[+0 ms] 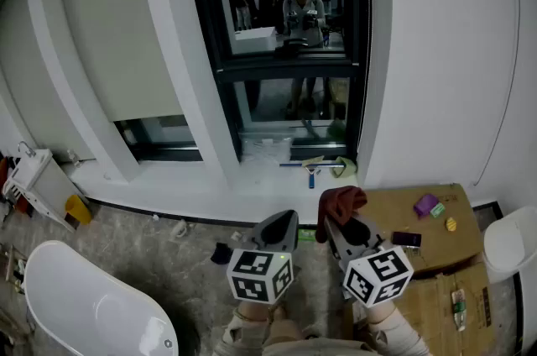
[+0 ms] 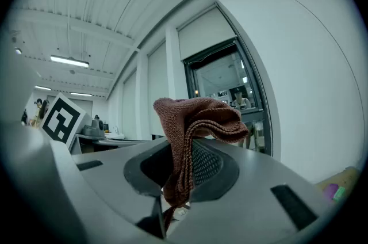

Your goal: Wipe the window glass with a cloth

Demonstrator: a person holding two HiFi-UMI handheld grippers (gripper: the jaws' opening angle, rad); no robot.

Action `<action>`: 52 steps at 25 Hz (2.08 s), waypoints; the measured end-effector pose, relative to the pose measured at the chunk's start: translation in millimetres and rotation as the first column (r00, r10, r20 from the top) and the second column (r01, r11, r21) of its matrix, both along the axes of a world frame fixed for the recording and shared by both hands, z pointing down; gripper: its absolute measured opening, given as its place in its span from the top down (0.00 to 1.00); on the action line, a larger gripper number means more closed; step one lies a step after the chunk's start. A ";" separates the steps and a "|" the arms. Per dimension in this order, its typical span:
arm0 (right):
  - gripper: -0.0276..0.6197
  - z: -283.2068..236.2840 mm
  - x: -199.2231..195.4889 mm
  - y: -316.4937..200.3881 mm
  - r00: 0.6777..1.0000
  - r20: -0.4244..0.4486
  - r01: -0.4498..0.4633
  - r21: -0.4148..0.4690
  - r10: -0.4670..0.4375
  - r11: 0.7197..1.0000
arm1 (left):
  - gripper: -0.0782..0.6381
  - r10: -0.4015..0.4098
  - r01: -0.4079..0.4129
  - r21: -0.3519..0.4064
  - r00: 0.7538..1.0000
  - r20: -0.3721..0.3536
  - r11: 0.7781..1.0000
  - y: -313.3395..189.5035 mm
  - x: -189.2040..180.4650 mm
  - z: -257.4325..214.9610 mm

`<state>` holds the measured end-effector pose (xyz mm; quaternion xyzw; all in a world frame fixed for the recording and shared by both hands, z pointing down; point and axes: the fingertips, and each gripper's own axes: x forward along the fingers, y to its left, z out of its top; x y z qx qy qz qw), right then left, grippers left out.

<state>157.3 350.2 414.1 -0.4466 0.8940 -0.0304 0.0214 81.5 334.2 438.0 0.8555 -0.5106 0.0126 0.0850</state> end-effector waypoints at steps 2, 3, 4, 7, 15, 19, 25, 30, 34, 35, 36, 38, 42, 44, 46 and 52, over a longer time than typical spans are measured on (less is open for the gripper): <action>0.87 0.0 -3.7 -0.1 1.000 -0.002 0.004 -0.001 -0.004 1.000 | 0.88 0.001 -0.001 -0.004 1.000 0.000 1.000 -0.9 -2.5 0.1; 0.87 0.0 -5.2 0.1 1.000 -0.004 0.006 -0.001 -0.006 1.000 | 0.88 0.001 -0.001 -0.005 1.000 0.000 1.000 -1.2 -3.3 0.2; 0.87 -0.1 -6.2 0.2 1.000 -0.006 0.009 0.000 -0.009 1.000 | 0.88 0.001 -0.001 -0.006 1.000 -0.001 1.000 -1.6 -3.5 0.3; 0.87 -0.2 -7.5 -0.6 1.000 -0.006 0.012 0.001 -0.012 1.000 | 0.88 0.003 -0.003 -0.008 1.000 0.000 1.000 -3.7 -2.0 0.1; 0.87 1.4 -12.8 -9.0 1.000 0.007 0.016 -0.003 -0.016 1.000 | 0.88 0.008 -0.008 -0.016 1.000 -0.001 1.000 -8.2 -4.6 -0.3; 0.87 4.2 -16.1 -13.3 0.999 0.037 0.032 -0.017 -0.031 0.999 | 0.88 0.007 -0.007 -0.018 1.000 0.002 1.000 -12.1 -7.9 2.7; 0.87 6.7 -27.8 -29.5 0.997 0.053 0.055 -0.036 -0.053 0.998 | 0.88 0.013 -0.013 -0.036 1.000 -0.008 0.999 -29.7 -15.2 8.7; 0.87 4.6 -40.0 -57.7 0.997 0.054 0.061 -0.035 -0.059 0.998 | 0.88 0.012 -0.013 -0.043 1.000 -0.010 0.999 -57.9 -26.0 10.6; 0.87 3.4 -51.1 -86.8 0.997 0.051 0.062 -0.036 -0.060 0.997 | 0.88 0.016 -0.016 -0.040 1.000 -0.016 0.999 -87.4 -36.7 9.0; 0.87 2.8 -54.3 -94.4 0.997 0.048 0.062 -0.033 -0.061 0.997 | 0.88 0.016 -0.017 -0.037 1.000 -0.017 0.999 -95.5 -39.7 8.5; 0.87 2.2 -57.6 -102.1 0.997 0.046 0.062 -0.031 -0.061 0.998 | 0.88 0.018 -0.018 -0.034 1.000 -0.017 0.999 -103.9 -42.8 8.0; 0.87 -0.1 -64.6 -118.6 0.997 0.042 0.059 -0.024 -0.058 0.998 | 0.88 0.024 -0.025 -0.027 1.000 -0.016 0.999 -122.0 -49.3 6.0; 0.87 -8.3 -79.9 -152.6 0.999 0.034 0.042 -0.011 -0.041 0.999 | 0.88 0.044 -0.044 -0.020 0.999 -0.014 0.999 -159.6 -63.0 -1.1; 0.87 -11.0 -86.5 -170.2 0.999 0.031 0.031 -0.008 -0.031 0.999 | 0.88 0.056 -0.056 -0.021 0.998 -0.012 0.998 -178.2 -68.9 -3.9; 0.87 -12.9 -92.7 -187.7 0.999 0.031 0.017 -0.008 -0.017 1.000 | 0.88 0.070 -0.071 -0.021 0.997 -0.008 0.997 -195.8 -74.9 -6.7; 0.87 -13.6 -114.2 -234.0 0.999 0.047 -0.016 -0.010 0.016 1.000 | 0.88 0.103 -0.103 -0.013 0.995 0.003 0.995 -242.3 -96.8 -11.2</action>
